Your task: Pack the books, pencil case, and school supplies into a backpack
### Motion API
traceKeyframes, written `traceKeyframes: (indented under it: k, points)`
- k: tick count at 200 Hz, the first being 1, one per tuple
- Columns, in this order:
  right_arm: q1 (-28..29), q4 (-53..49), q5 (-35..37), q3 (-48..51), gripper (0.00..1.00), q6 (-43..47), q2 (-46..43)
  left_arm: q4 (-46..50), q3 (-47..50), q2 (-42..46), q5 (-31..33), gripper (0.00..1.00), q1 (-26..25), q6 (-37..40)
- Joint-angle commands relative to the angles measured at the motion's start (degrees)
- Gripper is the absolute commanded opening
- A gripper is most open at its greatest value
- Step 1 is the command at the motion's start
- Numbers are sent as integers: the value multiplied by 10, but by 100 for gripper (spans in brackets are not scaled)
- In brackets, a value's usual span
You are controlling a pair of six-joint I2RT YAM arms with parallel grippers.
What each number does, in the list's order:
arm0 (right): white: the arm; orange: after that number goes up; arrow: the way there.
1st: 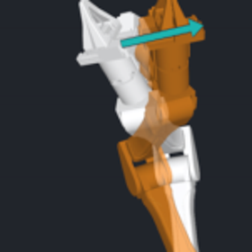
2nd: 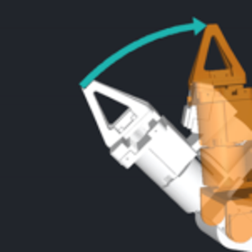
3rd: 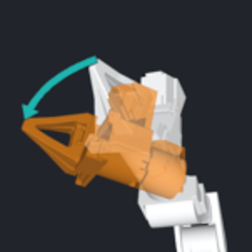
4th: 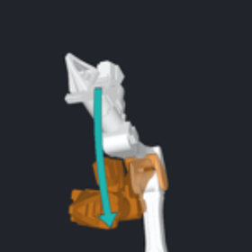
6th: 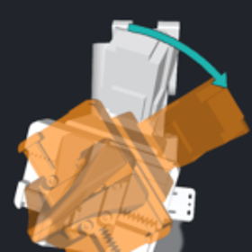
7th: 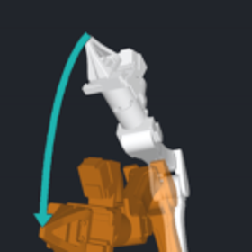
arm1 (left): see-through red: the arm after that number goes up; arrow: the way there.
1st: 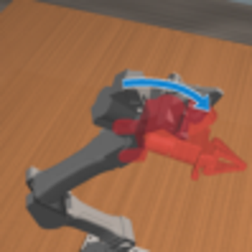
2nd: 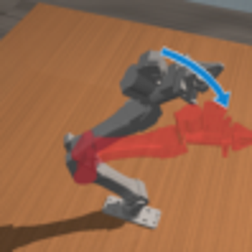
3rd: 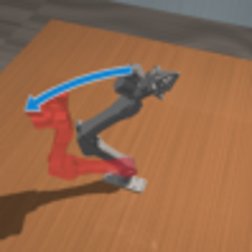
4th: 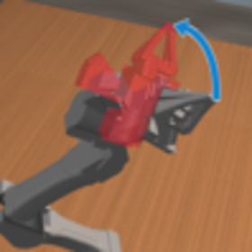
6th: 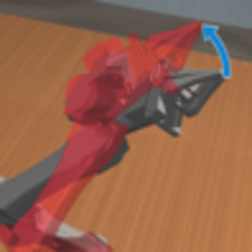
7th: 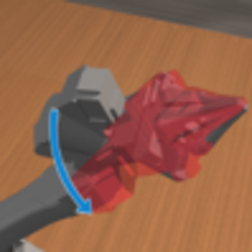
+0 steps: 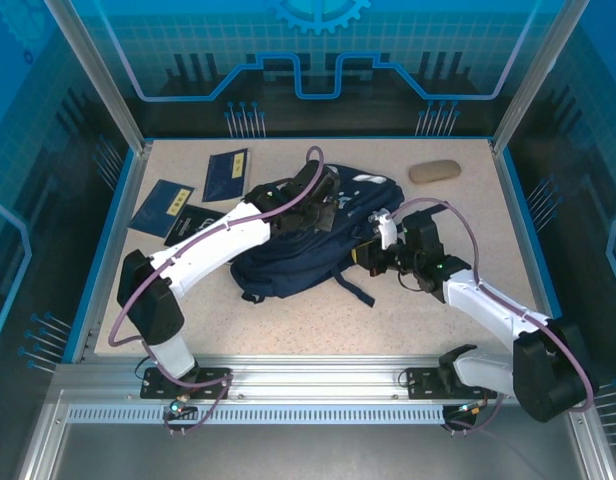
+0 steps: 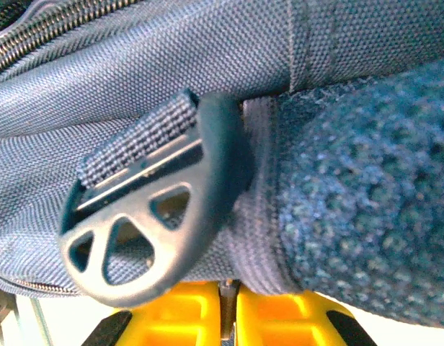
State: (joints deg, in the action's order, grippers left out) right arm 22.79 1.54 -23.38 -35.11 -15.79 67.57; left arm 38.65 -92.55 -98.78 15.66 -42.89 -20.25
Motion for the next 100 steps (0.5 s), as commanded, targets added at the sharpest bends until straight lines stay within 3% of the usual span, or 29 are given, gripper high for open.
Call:
traceKeyframes:
  k: [1,24,45,70,100]
  points:
    - [23,-38,8,-5,19,23,-30,-91,-16,-6,6,0,8,-31]
    - [5,-109,119,-19,43,-6,-59,-85,-13,4,6,0,11,-23]
    - [-17,-142,125,-15,59,-28,-104,-78,-15,12,-8,0,14,-5]
    - [-24,-160,85,-20,63,-34,-144,-76,-18,23,-19,0,14,14]
    - [-32,-172,16,-51,61,-32,-146,-73,-27,35,-32,0,17,26]
